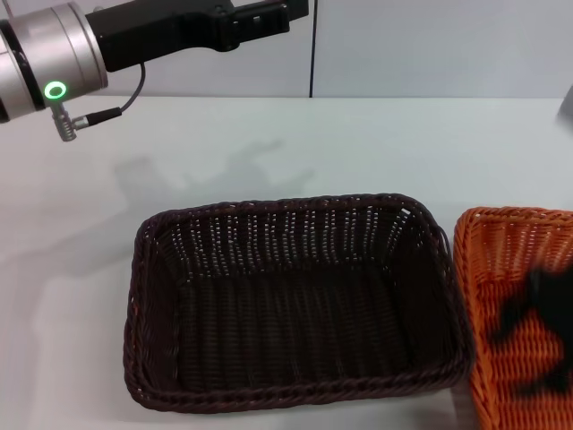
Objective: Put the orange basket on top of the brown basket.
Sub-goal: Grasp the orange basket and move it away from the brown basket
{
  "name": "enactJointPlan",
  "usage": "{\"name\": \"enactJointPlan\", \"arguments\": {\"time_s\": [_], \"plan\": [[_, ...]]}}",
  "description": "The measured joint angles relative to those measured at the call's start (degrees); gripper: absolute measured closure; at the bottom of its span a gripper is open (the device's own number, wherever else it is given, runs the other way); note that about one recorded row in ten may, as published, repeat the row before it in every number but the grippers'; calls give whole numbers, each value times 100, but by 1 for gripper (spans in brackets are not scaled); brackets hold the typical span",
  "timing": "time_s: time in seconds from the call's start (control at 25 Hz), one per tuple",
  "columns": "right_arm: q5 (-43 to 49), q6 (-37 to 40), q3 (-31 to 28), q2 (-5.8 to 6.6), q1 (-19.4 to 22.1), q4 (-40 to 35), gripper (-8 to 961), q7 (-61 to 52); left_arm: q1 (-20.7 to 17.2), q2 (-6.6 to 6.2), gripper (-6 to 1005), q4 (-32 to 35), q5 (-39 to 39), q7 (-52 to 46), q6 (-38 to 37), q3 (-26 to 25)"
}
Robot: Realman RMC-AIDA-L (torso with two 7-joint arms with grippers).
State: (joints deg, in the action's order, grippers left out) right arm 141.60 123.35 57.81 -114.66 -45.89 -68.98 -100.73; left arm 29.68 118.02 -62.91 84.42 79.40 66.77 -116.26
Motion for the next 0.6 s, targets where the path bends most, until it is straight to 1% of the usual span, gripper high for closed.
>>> {"name": "enactJointPlan", "arguments": {"time_s": [0.04,0.08,0.12,0.16,0.2,0.28,0.32,0.36,0.48,0.52,0.56,0.6], "plan": [[18,-127,-276,49,-27,-97,287,42,-11,0,136,11,-34,3,0,-1],[18,-127,-276,49,-27,-97,287,42,-11,0,136,11,-34,3,0,-1],[95,-452,-662,149,-51,-232,287,119,-28,1,136,26,-79,5,1,-1],[95,-452,-662,149,-51,-232,287,119,-28,1,136,26,-79,5,1,-1],[178,-676,-798,196,-55,-277,287,164,-36,1,136,32,-89,6,0,-2],[472,-1196,-951,243,-52,-327,287,248,-53,1,136,39,-104,14,0,-2],[848,-1789,-989,245,-27,-348,287,331,-75,6,136,42,-124,21,-1,-2],[848,-1789,-989,245,-27,-348,287,331,-75,6,136,42,-124,21,-1,-2],[1233,-2569,-867,210,27,-220,288,379,-105,9,137,67,-186,23,-3,-1],[1341,-2871,-757,182,42,-29,288,415,-114,6,137,83,-217,23,-1,-1],[1341,-2871,-757,182,42,-29,288,415,-122,2,137,98,-242,23,-1,-1],[1391,-3066,-665,164,41,166,288,463,-129,-2,137,107,-258,23,0,-2]]}}
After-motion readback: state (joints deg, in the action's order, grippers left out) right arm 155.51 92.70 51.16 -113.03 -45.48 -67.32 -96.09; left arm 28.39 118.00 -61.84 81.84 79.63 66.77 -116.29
